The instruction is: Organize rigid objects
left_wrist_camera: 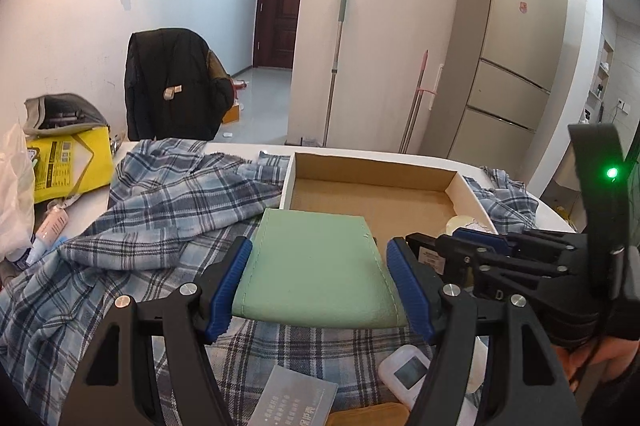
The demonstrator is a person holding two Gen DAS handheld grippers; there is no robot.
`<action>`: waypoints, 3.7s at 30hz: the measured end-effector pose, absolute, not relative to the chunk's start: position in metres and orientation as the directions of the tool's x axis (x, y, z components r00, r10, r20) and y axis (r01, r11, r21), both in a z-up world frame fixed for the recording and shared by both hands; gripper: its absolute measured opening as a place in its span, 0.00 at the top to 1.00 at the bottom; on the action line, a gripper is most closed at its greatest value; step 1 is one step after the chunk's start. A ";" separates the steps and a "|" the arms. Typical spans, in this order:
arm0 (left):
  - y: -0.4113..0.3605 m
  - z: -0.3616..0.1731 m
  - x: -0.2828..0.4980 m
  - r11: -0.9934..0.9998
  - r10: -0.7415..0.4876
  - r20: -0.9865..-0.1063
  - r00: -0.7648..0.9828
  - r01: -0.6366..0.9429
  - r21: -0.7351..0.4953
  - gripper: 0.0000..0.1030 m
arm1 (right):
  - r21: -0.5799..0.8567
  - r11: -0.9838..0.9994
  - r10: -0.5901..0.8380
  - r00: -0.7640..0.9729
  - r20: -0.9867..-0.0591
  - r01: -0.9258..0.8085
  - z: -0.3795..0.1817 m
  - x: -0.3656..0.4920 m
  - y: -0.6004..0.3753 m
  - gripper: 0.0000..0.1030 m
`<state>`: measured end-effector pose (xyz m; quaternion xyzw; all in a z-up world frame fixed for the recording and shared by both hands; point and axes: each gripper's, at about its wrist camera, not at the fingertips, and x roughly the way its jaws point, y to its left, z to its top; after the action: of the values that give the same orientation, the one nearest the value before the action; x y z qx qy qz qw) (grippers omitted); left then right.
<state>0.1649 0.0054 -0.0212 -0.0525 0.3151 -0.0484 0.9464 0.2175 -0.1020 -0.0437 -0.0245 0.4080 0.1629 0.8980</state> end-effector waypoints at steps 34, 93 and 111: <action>-0.029 -0.066 0.258 0.991 -0.135 -0.741 0.658 0.087 -0.104 0.30 | 0.128 0.987 0.156 0.775 -0.612 -0.098 0.005 0.210 -0.202 0.23; -0.003 -0.019 0.064 0.995 -0.069 -0.331 0.941 0.089 0.045 0.00 | 0.055 0.987 0.156 0.830 -0.535 -0.150 -0.027 0.113 -0.192 0.00; 0.007 -0.026 0.079 0.999 -0.037 -0.424 0.905 0.044 0.008 0.00 | 0.021 0.973 0.165 0.625 -0.763 -0.231 -0.078 0.156 -0.182 0.54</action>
<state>0.0790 0.0065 -0.0263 0.0089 0.2173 -0.0208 0.9758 0.1557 -0.1822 -0.0779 -0.0396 0.4189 0.1099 0.9005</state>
